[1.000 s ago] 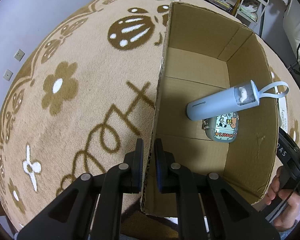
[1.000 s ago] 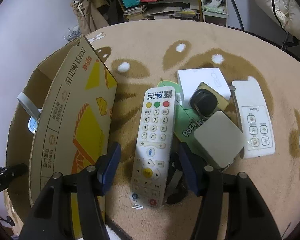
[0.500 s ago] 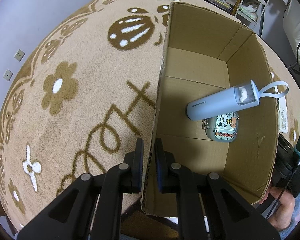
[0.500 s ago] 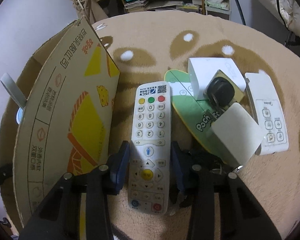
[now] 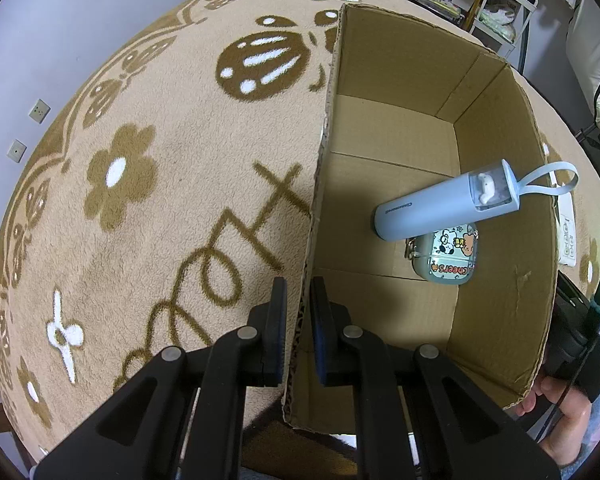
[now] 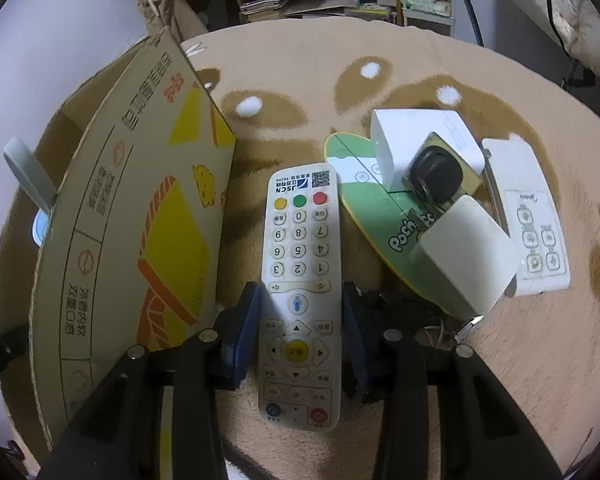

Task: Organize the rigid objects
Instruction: 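Close the right gripper on the white TV remote, then lift the white remote with the right gripper and carry it over the box, then lower the remote into the box and open the right gripper, then move the right tool back over the pile toward the black key bunch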

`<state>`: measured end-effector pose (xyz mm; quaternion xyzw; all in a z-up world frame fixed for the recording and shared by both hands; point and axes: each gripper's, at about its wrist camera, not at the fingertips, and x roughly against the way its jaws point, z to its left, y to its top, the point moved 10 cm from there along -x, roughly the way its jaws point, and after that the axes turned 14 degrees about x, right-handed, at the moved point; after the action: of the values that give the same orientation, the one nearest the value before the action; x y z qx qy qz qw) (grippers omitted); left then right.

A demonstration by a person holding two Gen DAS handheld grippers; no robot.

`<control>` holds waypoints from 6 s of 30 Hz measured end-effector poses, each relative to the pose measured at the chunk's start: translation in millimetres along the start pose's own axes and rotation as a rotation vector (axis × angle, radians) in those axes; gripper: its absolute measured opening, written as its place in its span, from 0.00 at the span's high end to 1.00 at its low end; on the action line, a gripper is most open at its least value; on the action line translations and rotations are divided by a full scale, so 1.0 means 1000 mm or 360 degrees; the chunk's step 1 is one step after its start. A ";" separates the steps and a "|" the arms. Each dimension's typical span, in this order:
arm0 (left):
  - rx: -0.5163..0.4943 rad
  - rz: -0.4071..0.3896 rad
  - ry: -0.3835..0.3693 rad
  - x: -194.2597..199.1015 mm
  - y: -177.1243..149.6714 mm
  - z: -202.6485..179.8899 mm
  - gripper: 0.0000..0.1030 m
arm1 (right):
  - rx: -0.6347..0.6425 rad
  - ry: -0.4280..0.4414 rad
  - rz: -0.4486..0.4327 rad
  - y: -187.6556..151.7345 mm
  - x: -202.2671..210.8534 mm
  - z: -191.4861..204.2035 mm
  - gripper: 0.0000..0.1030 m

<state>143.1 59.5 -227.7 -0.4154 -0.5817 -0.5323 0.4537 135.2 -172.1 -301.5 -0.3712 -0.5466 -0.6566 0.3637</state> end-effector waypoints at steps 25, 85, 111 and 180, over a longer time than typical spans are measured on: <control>-0.0001 0.0004 -0.0007 -0.001 -0.001 0.000 0.89 | -0.0125 0.0092 -0.0062 0.016 0.038 -0.029 0.83; -0.0001 0.0008 -0.0018 -0.001 -0.001 0.000 0.89 | 0.0275 0.0323 -0.0384 0.059 0.086 0.096 0.84; 0.0011 0.0009 -0.0007 0.001 -0.001 0.004 0.89 | 0.0360 0.0263 -0.0400 0.064 0.096 0.100 0.84; 0.0011 0.0010 -0.0006 0.003 0.001 0.003 0.88 | -0.0198 -0.0064 0.0153 -0.032 0.009 -0.053 0.31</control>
<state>142.8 62.4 -224.7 -0.4167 -0.5831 -0.5279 0.4557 98.3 -220.4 -314.2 -0.4320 -0.4934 -0.6636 0.3600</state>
